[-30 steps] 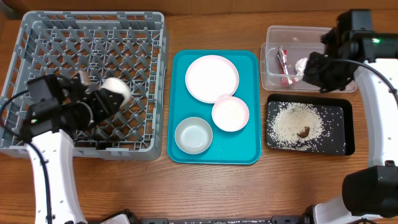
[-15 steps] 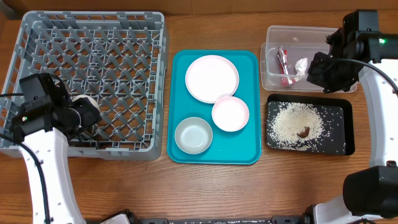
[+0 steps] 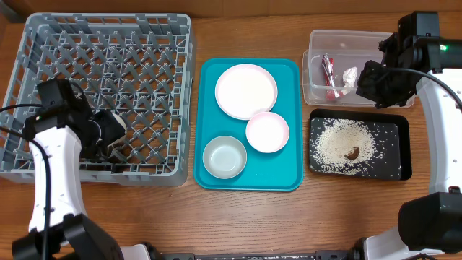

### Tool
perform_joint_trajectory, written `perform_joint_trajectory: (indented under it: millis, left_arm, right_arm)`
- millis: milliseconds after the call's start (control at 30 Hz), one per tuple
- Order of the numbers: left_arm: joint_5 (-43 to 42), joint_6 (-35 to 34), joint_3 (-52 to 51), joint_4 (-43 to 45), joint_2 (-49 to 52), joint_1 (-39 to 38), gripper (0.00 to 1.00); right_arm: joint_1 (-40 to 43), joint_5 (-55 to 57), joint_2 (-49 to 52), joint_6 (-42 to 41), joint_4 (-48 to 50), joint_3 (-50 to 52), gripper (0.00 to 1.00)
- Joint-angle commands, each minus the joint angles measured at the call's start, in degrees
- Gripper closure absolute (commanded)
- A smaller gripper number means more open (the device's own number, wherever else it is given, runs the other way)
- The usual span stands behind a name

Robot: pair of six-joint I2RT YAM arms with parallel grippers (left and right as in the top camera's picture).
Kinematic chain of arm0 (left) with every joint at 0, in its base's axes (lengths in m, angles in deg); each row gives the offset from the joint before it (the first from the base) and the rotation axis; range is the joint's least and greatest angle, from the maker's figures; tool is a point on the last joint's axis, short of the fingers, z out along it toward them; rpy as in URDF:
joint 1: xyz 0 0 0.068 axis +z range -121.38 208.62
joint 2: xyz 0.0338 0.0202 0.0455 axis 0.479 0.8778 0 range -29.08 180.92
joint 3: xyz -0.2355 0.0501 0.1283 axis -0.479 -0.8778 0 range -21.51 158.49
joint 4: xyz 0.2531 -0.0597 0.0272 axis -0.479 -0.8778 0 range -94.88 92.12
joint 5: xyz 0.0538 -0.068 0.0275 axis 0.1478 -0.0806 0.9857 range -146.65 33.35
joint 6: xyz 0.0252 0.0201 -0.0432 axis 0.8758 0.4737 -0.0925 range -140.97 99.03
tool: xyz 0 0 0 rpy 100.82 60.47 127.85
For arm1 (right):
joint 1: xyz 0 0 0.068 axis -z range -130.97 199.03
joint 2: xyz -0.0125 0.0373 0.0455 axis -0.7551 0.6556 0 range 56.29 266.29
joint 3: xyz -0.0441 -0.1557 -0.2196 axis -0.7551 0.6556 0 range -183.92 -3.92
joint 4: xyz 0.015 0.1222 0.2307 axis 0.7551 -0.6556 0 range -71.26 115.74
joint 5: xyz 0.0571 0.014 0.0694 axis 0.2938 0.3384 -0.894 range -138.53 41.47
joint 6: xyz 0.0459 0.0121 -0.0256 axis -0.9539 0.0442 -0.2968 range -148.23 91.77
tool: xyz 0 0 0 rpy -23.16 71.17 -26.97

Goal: Sort waste into correct bins and load items into the dishwasher

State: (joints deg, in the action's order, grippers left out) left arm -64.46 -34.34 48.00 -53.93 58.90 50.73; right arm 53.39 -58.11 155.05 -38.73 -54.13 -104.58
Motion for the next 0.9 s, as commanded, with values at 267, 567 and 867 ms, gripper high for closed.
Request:
perform_joint_trajectory:
  millis: [267,567,867]
  left_arm:
    - [-1.0,-0.3,1.7,1.0,3.3,-0.4,0.0]
    - [-8.7,0.7,8.8,-2.2,0.6,-2.6,0.0]
    - [-5.0,1.4,9.4,-1.9,-3.4,-21.6,0.0]
  right_arm:
    - [0.0,0.6,-1.1,0.1,0.0,-1.4,0.8]
    - [0.0,0.5,-1.1,0.1,-0.8,-1.4,0.75]
    - [0.0,5.9,-1.1,-3.1,-1.3,-1.4,0.62]
